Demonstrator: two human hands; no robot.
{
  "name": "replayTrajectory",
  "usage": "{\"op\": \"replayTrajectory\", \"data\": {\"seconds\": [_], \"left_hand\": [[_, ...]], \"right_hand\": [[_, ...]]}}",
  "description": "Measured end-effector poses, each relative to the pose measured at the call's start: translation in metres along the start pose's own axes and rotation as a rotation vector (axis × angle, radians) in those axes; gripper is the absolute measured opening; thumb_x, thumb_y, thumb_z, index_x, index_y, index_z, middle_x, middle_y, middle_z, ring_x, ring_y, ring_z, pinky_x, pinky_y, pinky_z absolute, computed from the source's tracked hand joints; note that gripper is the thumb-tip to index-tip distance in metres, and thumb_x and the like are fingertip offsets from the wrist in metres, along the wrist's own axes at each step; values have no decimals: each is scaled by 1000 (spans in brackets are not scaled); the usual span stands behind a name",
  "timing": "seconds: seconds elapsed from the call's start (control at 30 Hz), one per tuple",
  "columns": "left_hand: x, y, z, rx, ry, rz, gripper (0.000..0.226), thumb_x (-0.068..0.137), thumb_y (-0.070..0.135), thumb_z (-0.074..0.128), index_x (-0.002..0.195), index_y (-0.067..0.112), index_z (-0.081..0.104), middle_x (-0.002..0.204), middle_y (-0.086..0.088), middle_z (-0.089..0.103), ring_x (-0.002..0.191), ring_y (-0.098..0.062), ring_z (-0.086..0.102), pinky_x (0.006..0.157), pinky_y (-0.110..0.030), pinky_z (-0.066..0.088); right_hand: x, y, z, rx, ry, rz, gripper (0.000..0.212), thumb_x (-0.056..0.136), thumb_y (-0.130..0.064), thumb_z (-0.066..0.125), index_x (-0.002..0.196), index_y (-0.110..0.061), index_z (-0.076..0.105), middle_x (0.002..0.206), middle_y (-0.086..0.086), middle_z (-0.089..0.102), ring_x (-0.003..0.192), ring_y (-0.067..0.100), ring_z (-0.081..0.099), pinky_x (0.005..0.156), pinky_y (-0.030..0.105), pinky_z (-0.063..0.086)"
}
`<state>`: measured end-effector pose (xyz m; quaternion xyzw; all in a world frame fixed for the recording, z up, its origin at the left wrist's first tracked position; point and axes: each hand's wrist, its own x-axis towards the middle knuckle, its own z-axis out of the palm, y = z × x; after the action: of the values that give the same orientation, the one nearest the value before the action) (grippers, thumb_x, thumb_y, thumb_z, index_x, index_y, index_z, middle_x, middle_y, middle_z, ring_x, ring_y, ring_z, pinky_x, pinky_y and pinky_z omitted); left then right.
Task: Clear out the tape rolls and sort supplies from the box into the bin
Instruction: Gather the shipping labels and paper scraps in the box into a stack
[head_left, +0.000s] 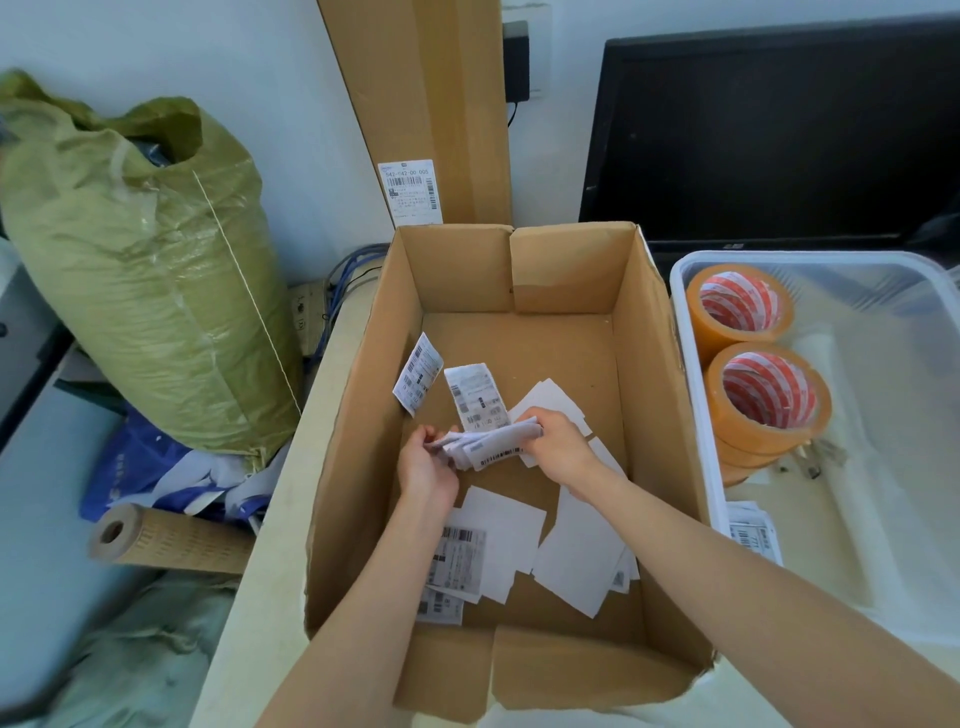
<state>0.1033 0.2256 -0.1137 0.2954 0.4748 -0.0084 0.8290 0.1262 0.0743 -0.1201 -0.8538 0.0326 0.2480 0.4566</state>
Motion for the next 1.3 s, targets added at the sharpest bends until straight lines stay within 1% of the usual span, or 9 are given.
{"op": "replayTrajectory", "data": {"seconds": [0.13,0.27,0.43,0.6,0.7,0.87,1.0,1.13,1.3], "left_hand": [[5,-1,-3,252,27,83,22,96,18,46,76,15,55,78,-6,56,72,-21,58,69,-31,48],[1,-1,-2,476,41,310,18,95,20,45,85,17,60,90,-3,61,81,-17,60,68,-25,47],[-6,-12,-7,760,6,552,33,99,33,35,99,19,65,103,-1,57,91,-13,58,53,-15,45],[-11,-15,-6,665,48,275,55,102,46,21,108,12,64,92,-9,69,77,-16,64,55,-21,45],[-17,-14,-5,632,22,387,54,102,45,19,108,15,64,97,0,65,82,-8,59,60,-19,39],[-21,-18,-6,805,-190,670,24,96,39,47,105,21,61,105,5,60,95,-10,58,60,-9,46],[-6,-22,-14,1047,-378,935,12,79,39,71,90,33,67,106,7,55,105,-10,51,83,-16,45],[-2,-18,-16,1005,-341,907,9,87,17,67,94,19,71,103,6,57,101,-14,53,79,-13,45],[-6,-8,-13,823,-266,736,14,95,15,54,99,21,67,107,0,59,94,-5,56,69,-9,46]], "right_hand": [[-1,2,2,24,-4,-16,21,92,0,52,108,-12,59,129,8,58,118,22,51,88,32,49],[-2,1,2,50,-26,-22,34,87,3,61,114,-18,57,131,6,55,111,14,47,89,28,50],[-4,-2,1,56,-48,-30,35,90,3,56,120,-14,56,134,9,53,122,23,48,91,30,48],[-5,-2,-1,77,-16,-21,29,89,2,51,111,-17,57,125,10,59,107,21,55,92,41,53],[-5,-2,-1,96,-29,-3,37,88,5,54,117,-16,55,128,8,53,106,17,50,87,33,54],[-6,-3,0,103,-33,6,35,86,4,55,115,-16,56,112,3,59,104,20,56,86,37,55],[-7,-5,-1,145,12,9,29,84,2,52,105,-17,59,106,7,64,99,26,59,79,40,53],[-9,-6,-1,146,23,29,41,83,6,47,116,-16,58,106,5,61,97,23,57,73,32,49],[-9,-9,-2,174,4,18,26,89,-1,47,107,-17,58,104,3,61,99,21,56,65,25,45]]}}
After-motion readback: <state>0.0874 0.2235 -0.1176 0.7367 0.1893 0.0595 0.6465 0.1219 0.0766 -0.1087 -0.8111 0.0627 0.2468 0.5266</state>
